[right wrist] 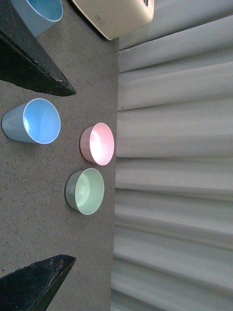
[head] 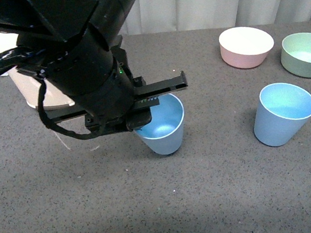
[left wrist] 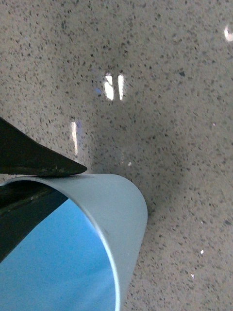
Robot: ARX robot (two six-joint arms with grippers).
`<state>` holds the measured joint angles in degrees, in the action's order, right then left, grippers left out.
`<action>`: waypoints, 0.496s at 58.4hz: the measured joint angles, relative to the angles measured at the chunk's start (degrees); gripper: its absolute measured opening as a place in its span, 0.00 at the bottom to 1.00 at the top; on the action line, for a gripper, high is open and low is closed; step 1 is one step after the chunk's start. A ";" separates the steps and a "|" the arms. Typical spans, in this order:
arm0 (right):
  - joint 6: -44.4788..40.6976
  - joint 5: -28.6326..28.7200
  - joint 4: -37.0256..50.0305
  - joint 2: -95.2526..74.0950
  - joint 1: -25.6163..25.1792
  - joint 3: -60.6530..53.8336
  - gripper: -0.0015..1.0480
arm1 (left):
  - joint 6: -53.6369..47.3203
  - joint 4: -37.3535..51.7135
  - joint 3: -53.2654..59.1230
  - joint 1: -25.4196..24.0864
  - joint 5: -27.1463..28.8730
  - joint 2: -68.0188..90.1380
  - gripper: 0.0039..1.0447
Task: Stack blue cups with both arms
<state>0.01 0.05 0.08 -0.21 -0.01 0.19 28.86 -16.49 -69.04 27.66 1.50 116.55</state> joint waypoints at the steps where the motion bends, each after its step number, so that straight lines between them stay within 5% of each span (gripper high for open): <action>1: 0.00 0.00 0.00 0.00 0.00 0.00 0.91 | 0.04 0.00 -0.22 0.13 0.02 0.13 0.03; 29: -0.02 0.00 0.00 0.00 0.00 0.00 0.91 | 1.03 -3.32 -4.31 1.40 1.79 3.72 0.03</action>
<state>-0.01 0.05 0.08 -0.21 -0.01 0.19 29.89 -19.81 -73.34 29.06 3.29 120.27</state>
